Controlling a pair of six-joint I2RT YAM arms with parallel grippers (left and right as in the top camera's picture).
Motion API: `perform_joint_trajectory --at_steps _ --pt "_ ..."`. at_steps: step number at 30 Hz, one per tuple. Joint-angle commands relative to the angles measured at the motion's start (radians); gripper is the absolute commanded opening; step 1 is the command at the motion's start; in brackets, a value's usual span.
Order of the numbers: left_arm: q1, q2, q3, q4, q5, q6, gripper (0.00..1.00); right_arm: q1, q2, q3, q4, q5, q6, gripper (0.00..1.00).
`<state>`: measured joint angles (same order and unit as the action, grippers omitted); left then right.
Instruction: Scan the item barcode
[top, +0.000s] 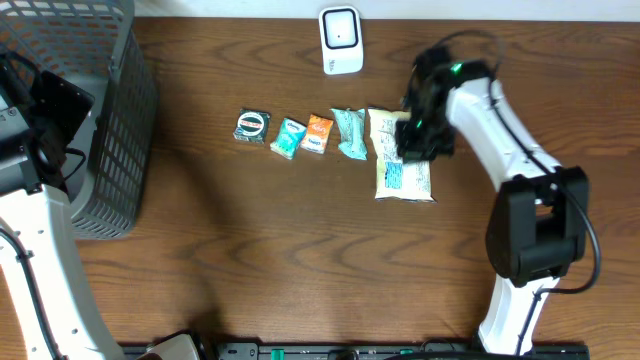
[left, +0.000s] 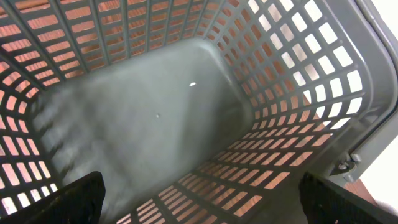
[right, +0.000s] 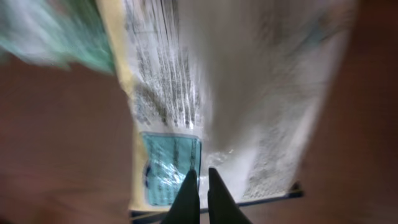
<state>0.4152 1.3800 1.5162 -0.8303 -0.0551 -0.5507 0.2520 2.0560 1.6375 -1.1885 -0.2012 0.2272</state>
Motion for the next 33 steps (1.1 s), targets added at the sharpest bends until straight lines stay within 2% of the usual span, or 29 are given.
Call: perform_joint_trajectory --at_steps 1,5,9,16,20,27,33 --pt "0.003 0.0 0.006 0.0 -0.01 -0.005 0.98 0.035 -0.003 -0.149 0.087 0.019 0.028 0.01" --pt "0.003 0.0 0.006 0.0 -0.01 -0.005 0.98 0.065 -0.003 -0.285 0.209 0.019 0.039 0.01" --pt "0.003 0.0 0.006 0.0 -0.01 -0.005 0.98 0.057 -0.009 -0.271 0.177 0.029 0.056 0.01" --pt "0.003 0.0 0.006 0.0 -0.01 -0.005 0.97 -0.003 -0.034 -0.023 -0.037 0.266 0.056 0.01" --pt "0.003 0.0 0.006 0.0 -0.01 -0.005 0.98 -0.028 -0.037 0.108 -0.066 0.326 0.056 0.01" --pt "0.003 0.0 0.006 0.0 -0.01 -0.005 0.98 -0.023 -0.024 0.103 0.092 0.258 0.057 0.01" --pt "0.003 0.0 0.006 0.0 -0.009 -0.005 0.98 -0.008 -0.008 -0.018 0.264 0.172 0.058 0.02"
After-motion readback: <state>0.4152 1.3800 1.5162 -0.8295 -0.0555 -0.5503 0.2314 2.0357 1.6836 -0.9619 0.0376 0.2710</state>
